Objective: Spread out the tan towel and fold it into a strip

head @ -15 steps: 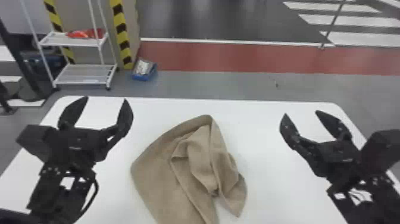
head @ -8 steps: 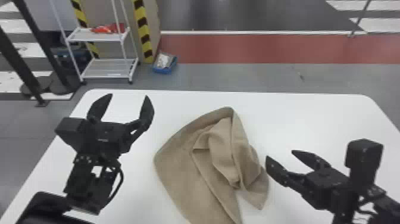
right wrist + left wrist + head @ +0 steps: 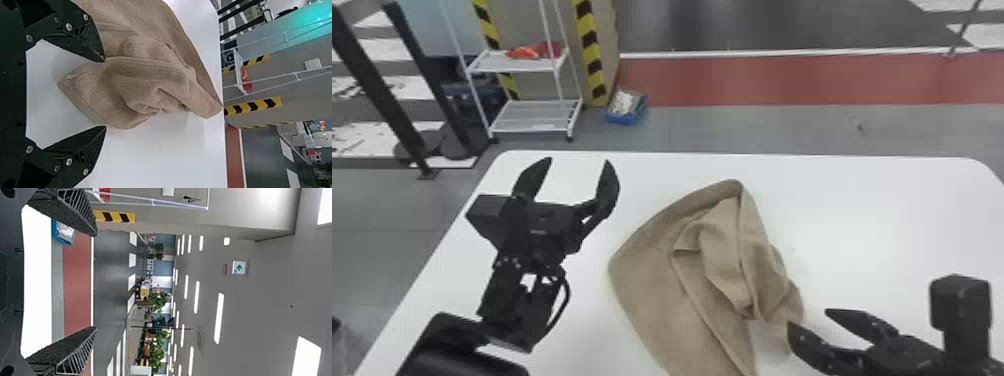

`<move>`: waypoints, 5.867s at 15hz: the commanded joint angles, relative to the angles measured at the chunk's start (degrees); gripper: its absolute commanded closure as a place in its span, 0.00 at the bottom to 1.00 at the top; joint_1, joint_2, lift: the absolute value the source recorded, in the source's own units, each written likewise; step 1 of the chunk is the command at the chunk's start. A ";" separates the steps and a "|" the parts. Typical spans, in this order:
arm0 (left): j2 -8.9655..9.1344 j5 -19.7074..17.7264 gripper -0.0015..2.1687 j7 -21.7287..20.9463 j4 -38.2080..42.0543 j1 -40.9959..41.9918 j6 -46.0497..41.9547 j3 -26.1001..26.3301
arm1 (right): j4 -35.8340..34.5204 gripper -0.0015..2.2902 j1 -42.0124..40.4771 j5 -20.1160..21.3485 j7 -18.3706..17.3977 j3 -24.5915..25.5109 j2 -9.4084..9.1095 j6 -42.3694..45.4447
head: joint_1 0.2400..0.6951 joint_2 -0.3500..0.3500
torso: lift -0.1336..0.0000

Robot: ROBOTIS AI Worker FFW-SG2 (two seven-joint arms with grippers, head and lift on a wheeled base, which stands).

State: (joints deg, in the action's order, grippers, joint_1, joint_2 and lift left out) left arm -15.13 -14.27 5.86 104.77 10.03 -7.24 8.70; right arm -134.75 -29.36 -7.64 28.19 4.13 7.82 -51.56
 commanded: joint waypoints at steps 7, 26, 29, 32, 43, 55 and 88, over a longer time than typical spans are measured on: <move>-0.07 0.04 0.01 -0.42 0.34 0.25 0.35 0.36 | 3.71 0.18 3.26 2.37 6.96 0.26 -0.44 -6.76 | 1.00 0.61 | 0.07; -0.60 -0.14 0.05 0.02 0.61 0.08 0.70 0.00 | 2.21 0.08 6.42 12.12 5.38 -6.60 -1.49 -10.80 | 1.00 0.64 | 0.07; -0.60 -0.14 0.05 0.02 0.69 0.34 0.70 -0.08 | 4.06 0.15 8.53 15.38 5.38 -8.88 -1.49 -13.09 | 1.00 0.64 | 0.07; -0.69 -0.23 0.05 0.02 1.22 0.69 0.70 -0.35 | 4.32 0.29 9.50 16.69 5.38 -9.41 -1.49 -15.02 | 1.00 0.65 | 0.07; -1.65 -0.23 0.05 -1.56 2.63 1.57 2.28 -0.35 | 1.60 0.75 15.30 -0.36 4.15 10.63 -2.81 -12.21 | 1.00 0.56 | 0.07; -3.06 -0.49 0.07 -10.26 7.46 3.94 12.13 -0.44 | 29.19 0.75 26.28 -6.16 0.11 27.68 7.82 1.86 | 1.00 0.10 | 0.07; 0.19 -0.23 0.67 -20.02 -6.16 -7.22 38.50 3.34 | 29.46 0.75 25.76 -4.40 0.99 29.00 8.00 1.68 | 1.00 0.00 | 0.07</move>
State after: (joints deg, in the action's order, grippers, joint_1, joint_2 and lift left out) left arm -14.95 -14.27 -14.88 97.83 2.24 31.23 12.27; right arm -104.93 -3.47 -11.80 29.18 33.09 15.82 -49.88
